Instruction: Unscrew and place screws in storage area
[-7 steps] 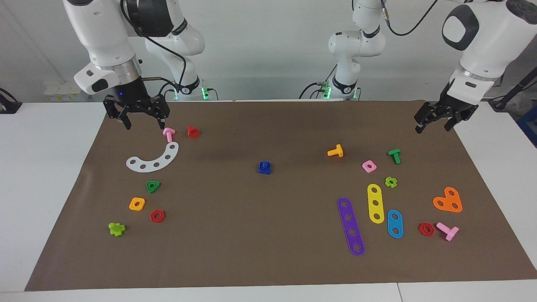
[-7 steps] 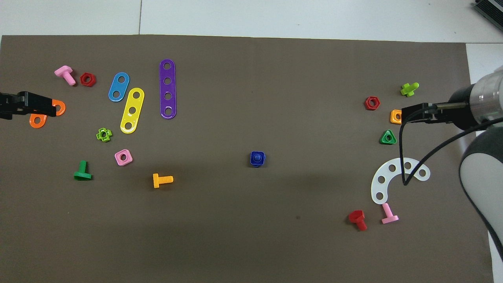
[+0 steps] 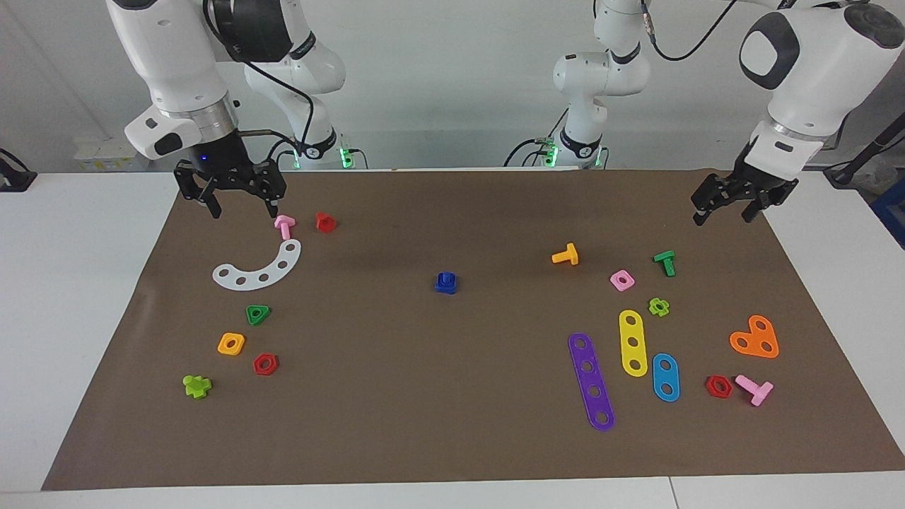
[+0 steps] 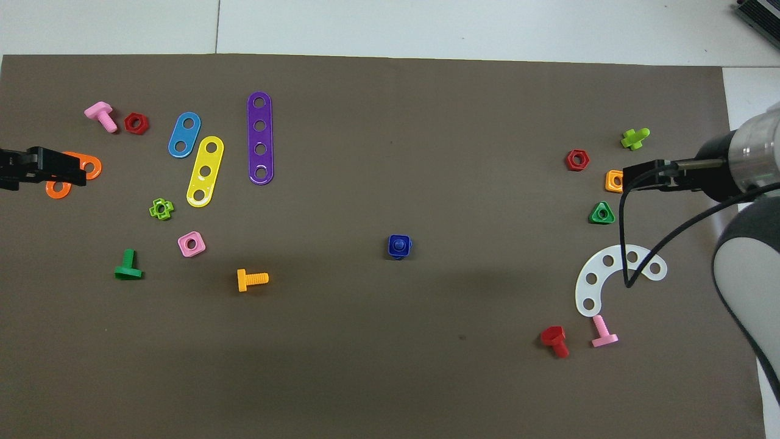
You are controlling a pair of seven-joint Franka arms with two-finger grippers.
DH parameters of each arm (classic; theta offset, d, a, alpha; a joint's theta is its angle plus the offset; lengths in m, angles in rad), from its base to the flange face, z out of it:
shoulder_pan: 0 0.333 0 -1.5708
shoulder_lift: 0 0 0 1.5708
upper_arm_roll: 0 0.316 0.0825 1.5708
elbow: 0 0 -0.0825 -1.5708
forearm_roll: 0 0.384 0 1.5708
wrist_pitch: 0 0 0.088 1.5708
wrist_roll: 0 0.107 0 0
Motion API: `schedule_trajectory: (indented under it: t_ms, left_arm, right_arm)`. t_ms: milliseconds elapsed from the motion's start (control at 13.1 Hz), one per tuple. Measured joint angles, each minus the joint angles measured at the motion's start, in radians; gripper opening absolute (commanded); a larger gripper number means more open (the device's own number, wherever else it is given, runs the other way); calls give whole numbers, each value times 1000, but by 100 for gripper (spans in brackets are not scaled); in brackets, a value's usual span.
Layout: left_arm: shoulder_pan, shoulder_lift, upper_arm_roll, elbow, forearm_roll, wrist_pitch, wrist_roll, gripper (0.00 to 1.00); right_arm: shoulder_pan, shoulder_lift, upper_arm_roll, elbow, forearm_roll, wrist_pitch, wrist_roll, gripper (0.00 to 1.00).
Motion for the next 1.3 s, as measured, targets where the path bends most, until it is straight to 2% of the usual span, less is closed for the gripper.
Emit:
schedule_trajectory:
  t_ms: [153, 306, 458, 688, 993, 1299]
  left_arm:
    - [-84, -8, -4, -35, 0, 26, -23, 100]
    - [-195, -7, -9, -63, -1, 60, -133, 99]
    - [-284, 22, -11, -78, -15, 118, -226, 99]
    - [-403, 127, -14, -80, -36, 291, -378, 99]
    - [-532, 217, -14, -82, -40, 423, -458, 99]
    - [-644, 369, -14, -87, -40, 577, -503, 99]
  right_arm:
    - [0, 0, 0, 0, 0, 0, 0, 100]
    - [0, 0, 0, 0, 0, 0, 0, 100]
    - [0, 0, 0, 0, 0, 0, 0, 100]
    - [0, 0, 0, 0, 0, 0, 0, 100]
    - [0, 0, 0, 0, 0, 0, 0, 100]
    - [0, 0, 0, 0, 0, 0, 0, 100]
